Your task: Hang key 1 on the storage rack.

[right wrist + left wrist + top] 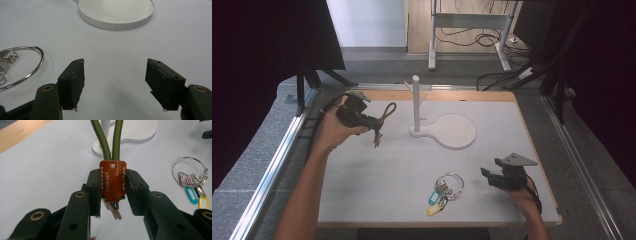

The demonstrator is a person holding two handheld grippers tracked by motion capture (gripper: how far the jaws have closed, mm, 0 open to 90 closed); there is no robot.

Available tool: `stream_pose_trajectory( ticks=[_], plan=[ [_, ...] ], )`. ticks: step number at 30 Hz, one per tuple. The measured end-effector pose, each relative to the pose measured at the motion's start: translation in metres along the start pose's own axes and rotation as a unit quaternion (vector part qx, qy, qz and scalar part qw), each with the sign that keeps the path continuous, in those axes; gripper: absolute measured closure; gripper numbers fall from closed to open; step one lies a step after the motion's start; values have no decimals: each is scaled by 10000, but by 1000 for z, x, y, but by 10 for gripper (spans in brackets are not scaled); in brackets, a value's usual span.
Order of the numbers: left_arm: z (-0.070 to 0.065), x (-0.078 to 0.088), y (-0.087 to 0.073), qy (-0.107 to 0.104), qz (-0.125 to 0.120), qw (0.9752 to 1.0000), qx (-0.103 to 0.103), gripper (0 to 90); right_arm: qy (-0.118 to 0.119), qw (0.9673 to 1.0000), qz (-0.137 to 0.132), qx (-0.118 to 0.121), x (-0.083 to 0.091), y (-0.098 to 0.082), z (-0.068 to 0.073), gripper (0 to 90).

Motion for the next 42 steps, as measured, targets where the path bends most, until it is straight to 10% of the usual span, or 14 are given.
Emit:
stream_pose_trajectory(
  ticks=[42],
  plan=[
    [33, -16, 72, -720, -363, 9963, 282, 673, -21, 10000, 22, -69, 1, -3, -4, 318]
  ],
)
Point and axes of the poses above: each handheld gripper's, and its own axes: x roughly backward along the jaws, y roughly out of its top, z roughly to its left, the point moved 4 cm from there along -x, roughly forward along the jaws, and after that the axes turned 7 degrees about x, right-handed, at the moved point
